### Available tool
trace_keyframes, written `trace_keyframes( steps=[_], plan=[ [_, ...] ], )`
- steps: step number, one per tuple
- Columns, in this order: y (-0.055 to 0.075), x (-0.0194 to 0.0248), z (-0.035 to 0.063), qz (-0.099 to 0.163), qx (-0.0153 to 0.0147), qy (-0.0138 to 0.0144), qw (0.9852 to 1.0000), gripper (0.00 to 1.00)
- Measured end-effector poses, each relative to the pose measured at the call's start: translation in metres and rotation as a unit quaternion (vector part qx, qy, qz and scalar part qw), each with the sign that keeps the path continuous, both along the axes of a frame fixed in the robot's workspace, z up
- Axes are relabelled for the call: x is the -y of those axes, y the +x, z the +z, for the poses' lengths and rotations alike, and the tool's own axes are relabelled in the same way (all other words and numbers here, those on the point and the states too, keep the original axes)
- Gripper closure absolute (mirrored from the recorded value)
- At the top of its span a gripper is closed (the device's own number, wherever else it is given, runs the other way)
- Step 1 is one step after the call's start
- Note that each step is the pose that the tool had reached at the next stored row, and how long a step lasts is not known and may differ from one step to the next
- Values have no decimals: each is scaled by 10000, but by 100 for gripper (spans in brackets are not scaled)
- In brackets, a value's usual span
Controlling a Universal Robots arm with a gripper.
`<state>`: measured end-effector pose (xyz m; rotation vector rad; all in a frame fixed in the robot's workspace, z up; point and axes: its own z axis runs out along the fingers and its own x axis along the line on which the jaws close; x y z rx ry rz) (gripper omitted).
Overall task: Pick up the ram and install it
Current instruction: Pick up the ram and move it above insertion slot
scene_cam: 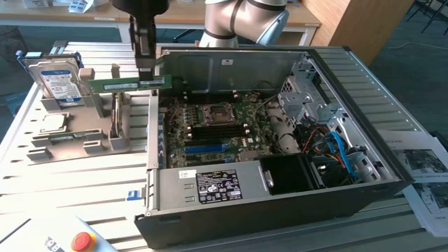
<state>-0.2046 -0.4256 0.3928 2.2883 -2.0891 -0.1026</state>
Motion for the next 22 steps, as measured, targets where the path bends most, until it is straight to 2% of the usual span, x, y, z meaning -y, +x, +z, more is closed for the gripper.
trace_keyframes(
  steps=[22],
  plan=[
    [665, 18, 0, 68, 0, 0, 10000, 88]
  ],
)
